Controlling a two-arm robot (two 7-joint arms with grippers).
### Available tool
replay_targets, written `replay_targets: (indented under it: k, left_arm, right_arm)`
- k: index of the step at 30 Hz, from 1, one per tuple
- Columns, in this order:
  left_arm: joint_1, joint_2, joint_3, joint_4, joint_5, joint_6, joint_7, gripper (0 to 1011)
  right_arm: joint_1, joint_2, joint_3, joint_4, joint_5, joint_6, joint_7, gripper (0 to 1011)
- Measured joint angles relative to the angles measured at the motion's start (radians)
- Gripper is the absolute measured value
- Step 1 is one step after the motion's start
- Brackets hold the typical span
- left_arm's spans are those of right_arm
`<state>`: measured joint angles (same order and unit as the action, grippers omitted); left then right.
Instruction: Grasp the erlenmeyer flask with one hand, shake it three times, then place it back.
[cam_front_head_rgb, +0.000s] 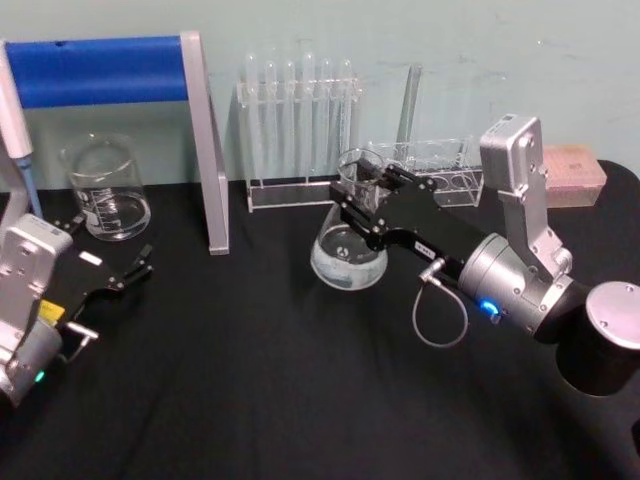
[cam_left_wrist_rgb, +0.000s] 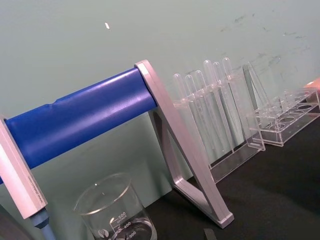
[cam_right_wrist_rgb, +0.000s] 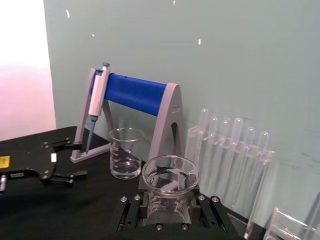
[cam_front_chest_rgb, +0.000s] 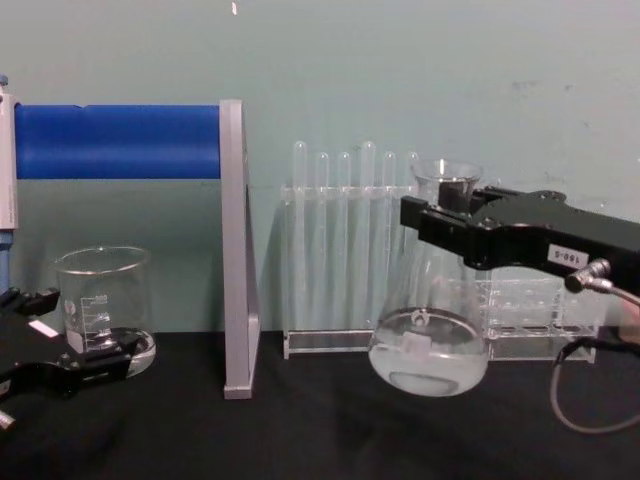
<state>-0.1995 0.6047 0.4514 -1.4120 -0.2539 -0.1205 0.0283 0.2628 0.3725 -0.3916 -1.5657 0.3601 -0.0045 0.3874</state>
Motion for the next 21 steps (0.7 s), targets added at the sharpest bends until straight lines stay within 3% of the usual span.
replay_targets:
  k: [14, 21]
  left_arm:
    - [0.000, 0.000, 0.000, 0.000, 0.000, 0.000, 0.000, 1001]
    - [0.000, 0.000, 0.000, 0.000, 0.000, 0.000, 0.000, 1001]
  right_arm:
    - [-0.002, -0.025, 0.007, 0.009, -0.039, 0.010, -0.019, 449]
    - [0.002, -0.044, -0.016, 0.013, -0.060, 0.010, -0.010, 449]
